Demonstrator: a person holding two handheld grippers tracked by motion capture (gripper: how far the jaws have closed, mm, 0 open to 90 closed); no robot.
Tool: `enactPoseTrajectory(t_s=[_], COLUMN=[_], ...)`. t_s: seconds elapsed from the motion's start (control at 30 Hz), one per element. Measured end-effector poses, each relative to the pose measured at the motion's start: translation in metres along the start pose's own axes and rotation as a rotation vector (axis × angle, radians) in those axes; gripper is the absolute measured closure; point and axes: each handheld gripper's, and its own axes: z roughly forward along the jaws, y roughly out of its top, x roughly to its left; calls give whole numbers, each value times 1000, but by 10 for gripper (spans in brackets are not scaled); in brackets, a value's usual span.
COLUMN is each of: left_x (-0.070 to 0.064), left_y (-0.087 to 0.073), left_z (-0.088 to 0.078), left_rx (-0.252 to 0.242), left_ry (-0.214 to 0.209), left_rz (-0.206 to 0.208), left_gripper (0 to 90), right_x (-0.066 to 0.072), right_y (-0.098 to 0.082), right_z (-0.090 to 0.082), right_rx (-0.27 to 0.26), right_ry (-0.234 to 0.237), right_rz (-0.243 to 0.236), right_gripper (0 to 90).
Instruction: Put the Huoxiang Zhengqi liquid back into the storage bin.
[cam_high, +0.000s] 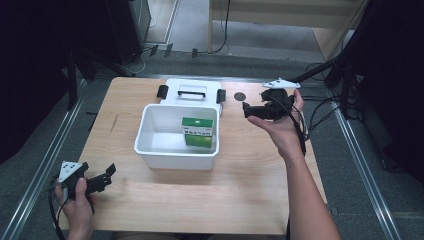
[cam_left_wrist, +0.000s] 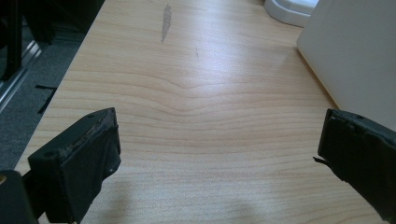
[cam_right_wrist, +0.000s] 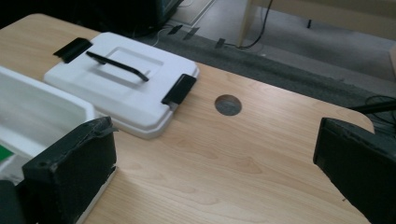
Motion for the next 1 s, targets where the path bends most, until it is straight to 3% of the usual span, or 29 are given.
enactPoseTrajectory(t_s=[0.3, 0.53, 0.7, 0.9, 1.0], left_x=[0, -1, -1, -1, -1], left_y=[0, 0, 0, 0, 0], left_z=[0, 0, 0, 0, 0], left_rx=[1, -1, 1, 3, 4], left_ry=[0, -1, 1, 2, 2], left_rz=[3, 3, 5, 5, 6], left_gripper=[0, 0, 0, 0, 0], right_x=[-21, -38, -47, -54, -60], right_y=[-32, -70, -94, -118, -139], right_z=[-11, -25, -33, -40, -44], right_rx=[-31, -93, -112, -119, -111], right_ry=[-31, -77, -77, -95, -117], right_rz=[57, 78, 94, 113, 131], right_gripper=[0, 0, 0, 3, 1])
